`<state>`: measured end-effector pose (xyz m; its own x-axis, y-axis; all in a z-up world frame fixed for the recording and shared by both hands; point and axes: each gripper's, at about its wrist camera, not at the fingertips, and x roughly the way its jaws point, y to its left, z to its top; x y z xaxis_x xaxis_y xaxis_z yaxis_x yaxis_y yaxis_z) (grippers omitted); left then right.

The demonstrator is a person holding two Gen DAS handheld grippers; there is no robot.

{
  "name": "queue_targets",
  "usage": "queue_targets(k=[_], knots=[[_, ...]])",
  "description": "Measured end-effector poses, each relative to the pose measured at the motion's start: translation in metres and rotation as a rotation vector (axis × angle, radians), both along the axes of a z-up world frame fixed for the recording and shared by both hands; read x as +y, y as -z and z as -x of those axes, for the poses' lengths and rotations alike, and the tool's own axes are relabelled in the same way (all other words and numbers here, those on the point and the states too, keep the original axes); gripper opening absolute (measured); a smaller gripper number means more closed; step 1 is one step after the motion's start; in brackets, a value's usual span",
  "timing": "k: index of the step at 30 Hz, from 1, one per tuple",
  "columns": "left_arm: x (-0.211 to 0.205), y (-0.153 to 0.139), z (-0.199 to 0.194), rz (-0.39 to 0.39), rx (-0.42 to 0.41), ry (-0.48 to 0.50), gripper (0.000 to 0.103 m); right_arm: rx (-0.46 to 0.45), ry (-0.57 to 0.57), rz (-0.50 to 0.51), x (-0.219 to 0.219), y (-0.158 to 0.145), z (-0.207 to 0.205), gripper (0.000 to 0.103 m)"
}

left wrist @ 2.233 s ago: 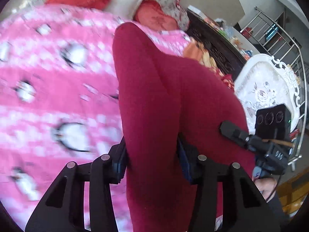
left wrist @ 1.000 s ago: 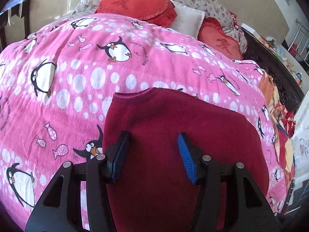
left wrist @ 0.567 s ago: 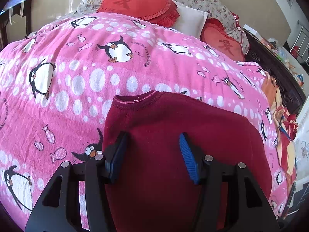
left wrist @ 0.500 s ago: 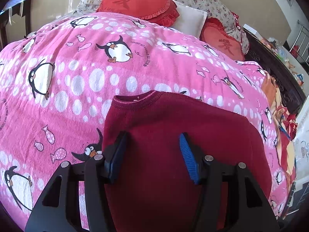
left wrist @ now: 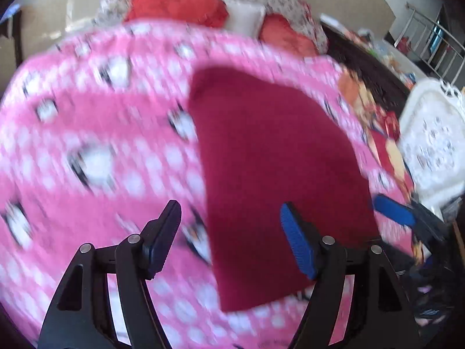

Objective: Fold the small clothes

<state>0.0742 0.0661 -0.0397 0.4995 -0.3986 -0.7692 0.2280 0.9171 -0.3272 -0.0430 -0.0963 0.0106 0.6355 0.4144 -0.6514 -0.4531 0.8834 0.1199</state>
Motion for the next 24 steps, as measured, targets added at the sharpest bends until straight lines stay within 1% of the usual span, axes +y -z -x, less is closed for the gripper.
queue_targets(k=[1, 2, 3, 4, 5, 6, 7, 9, 10, 12, 13, 15, 17, 18, 19, 21, 24], knots=[[-0.004, 0.01, 0.002, -0.009, 0.028, 0.002, 0.072, 0.059, 0.024, 0.074, 0.004, 0.018, -0.006, 0.059], [-0.006, 0.021, 0.003, -0.002, 0.049, -0.003, 0.074, 0.116, 0.057, 0.115, 0.004, 0.031, -0.012, 0.059], [-0.006, 0.022, 0.004, 0.01, 0.034, -0.014, 0.076, 0.138, 0.066, 0.096, 0.001, 0.036, -0.013, 0.059], [-0.005, 0.02, 0.005, 0.015, 0.034, -0.024, 0.076, 0.125, 0.074, 0.058, -0.003, 0.031, -0.01, 0.058], [-0.005, 0.018, 0.005, 0.014, 0.042, -0.03, 0.076, 0.112, 0.085, 0.021, -0.007, 0.02, -0.005, 0.058], [-0.005, 0.015, 0.005, 0.01, 0.049, -0.039, 0.076, 0.1, 0.092, 0.008, -0.009, 0.012, -0.001, 0.058], [-0.007, 0.01, 0.007, -0.01, 0.042, -0.053, 0.076, 0.07, 0.102, 0.005, -0.013, 0.002, 0.005, 0.059], [-0.01, -0.004, 0.015, -0.046, -0.009, -0.064, 0.075, 0.016, 0.115, 0.014, -0.017, -0.01, 0.017, 0.06], [-0.014, -0.011, 0.019, -0.053, -0.029, -0.066, 0.075, -0.018, 0.135, 0.023, -0.021, -0.018, 0.025, 0.062], [-0.024, -0.026, 0.026, -0.043, -0.069, -0.068, 0.075, -0.045, 0.17, 0.041, -0.029, -0.023, 0.031, 0.063], [-0.032, -0.032, 0.029, -0.057, -0.089, -0.069, 0.075, -0.054, 0.19, 0.047, -0.031, -0.024, 0.034, 0.063], [-0.045, -0.028, 0.026, -0.095, -0.082, -0.057, 0.075, -0.055, 0.208, 0.06, -0.034, -0.023, 0.033, 0.064], [-0.055, -0.012, 0.019, -0.151, -0.03, -0.045, 0.075, -0.039, 0.216, 0.072, -0.035, -0.018, 0.033, 0.064], [-0.065, -0.004, 0.019, -0.237, -0.035, -0.037, 0.076, -0.032, 0.218, 0.067, -0.037, -0.017, 0.035, 0.064], [-0.07, -0.002, 0.021, -0.286, -0.062, -0.024, 0.078, -0.023, 0.22, 0.061, -0.04, -0.016, 0.036, 0.064], [-0.073, -0.001, 0.024, -0.312, -0.067, -0.024, 0.079, -0.014, 0.233, 0.042, -0.045, -0.012, 0.042, 0.064], [-0.071, -0.001, 0.022, -0.29, -0.048, -0.038, 0.079, -0.012, 0.256, 0.022, -0.053, -0.009, 0.05, 0.064]])
